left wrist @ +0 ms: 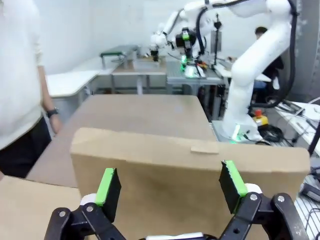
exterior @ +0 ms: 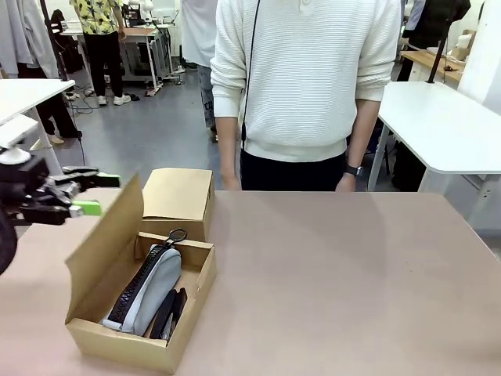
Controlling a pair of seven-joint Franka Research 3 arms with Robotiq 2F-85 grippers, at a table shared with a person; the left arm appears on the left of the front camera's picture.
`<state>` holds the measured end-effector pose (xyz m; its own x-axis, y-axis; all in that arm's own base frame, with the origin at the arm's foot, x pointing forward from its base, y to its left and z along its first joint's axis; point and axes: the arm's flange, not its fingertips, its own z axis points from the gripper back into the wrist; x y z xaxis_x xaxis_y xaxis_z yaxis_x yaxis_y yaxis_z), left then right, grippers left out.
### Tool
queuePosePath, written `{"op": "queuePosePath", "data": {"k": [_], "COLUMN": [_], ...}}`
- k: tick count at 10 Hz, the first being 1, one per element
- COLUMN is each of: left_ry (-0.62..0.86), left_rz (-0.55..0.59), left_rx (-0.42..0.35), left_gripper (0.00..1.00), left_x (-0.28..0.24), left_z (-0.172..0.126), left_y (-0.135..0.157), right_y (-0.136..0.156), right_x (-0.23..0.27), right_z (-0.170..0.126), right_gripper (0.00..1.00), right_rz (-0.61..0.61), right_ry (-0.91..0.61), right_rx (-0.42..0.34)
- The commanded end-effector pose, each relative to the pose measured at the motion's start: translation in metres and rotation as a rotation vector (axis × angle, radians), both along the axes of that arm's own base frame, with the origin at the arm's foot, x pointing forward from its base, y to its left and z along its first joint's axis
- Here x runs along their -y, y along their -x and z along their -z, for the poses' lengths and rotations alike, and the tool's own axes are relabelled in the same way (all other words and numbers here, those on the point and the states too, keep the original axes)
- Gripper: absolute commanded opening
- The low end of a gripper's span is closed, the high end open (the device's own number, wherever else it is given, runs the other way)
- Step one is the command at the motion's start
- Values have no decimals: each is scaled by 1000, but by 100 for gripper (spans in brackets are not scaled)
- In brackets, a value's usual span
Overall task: Place items inside the box.
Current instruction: Close the lid of the Mailer Box closest to the robot.
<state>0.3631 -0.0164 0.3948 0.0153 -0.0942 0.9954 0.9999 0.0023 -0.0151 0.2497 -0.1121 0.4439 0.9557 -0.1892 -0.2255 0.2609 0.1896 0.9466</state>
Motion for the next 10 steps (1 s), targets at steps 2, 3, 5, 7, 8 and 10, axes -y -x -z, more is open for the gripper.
{"op": "queuePosePath", "data": {"k": [2,3,5,7,8,10], "left_ry": [-128,-166,-232,-274,-277,-305], "left_rz": [48,77,124,155,152,154], "left_rx": [-10,-26,-3,-5,-7,8], "left_gripper": [100,100,100,100,100,100], "left_x": [68,70,74,73,73,73], "left_z": [61,69,86,98,98,103], "left_y": [149,156,170,178,178,178], "right_y": [0,0,0,0,0,0], "right_x": [0,0,0,0,0,0], "right_z": [-4,-4,-4,-4,-4,-4], "right_gripper": [100,100,100,100,100,100], "right_rz": [10,10,10,10,10,10], "right_ry": [-4,-4,-4,-4,-4,-4], "right_rx": [-14,-14,-14,-14,-14,-14]}}
